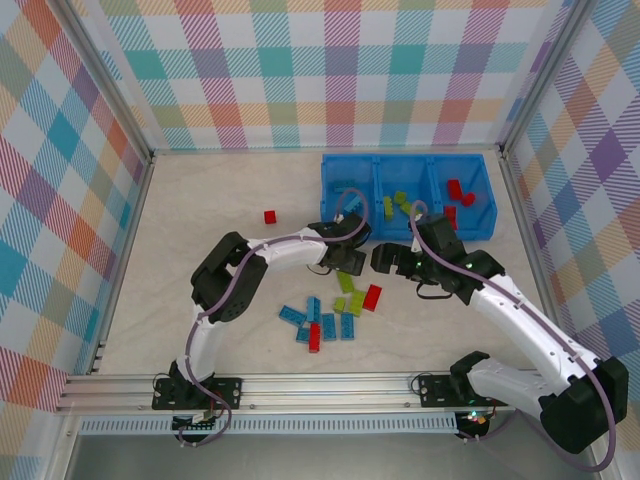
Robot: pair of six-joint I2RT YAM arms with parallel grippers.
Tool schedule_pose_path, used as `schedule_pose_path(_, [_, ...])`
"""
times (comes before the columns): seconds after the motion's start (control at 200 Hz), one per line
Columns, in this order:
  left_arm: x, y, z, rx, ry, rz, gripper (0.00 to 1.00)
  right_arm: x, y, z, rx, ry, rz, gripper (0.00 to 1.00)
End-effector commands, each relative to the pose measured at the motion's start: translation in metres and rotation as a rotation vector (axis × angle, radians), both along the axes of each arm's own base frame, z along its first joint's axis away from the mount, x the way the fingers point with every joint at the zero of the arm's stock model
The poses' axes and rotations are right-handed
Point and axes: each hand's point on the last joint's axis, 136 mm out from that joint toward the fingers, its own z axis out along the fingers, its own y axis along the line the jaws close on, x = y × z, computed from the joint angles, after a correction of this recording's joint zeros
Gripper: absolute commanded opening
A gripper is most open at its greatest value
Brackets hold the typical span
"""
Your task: Sort the legos into containers by color
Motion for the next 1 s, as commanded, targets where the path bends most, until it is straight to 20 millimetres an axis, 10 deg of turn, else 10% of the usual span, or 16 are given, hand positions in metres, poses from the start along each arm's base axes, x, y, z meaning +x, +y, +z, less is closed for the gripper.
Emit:
schedule_pose_path(0.0, [0.009, 0.008, -0.012, 0.042, -0.002, 0.000, 0.80, -0.003, -0.001, -0.002, 0.012, 0.016, -0.012, 1.00])
schedule_pose_path(0.36, [-0.009, 0.011, -0.003, -0.033, 0.036, 0.014, 0.55, -0.008, 0.001, -0.003, 0.025, 0.043, -0.001, 1.00])
schedule_pose_path(0.675, [-0.014, -0.030, 0.113, -0.300, -0.104, -0.048, 0.58, -0.010, -0.008, 0.019, 0.056, -0.035, -0.044, 1.00])
schedule_pose_path(0.995, [0.070, -0.112, 0.172, -0.327, -0.385, -0.148, 0.61, -0.017, -0.046, 0.043, 0.084, -0.198, -0.227, 1.00])
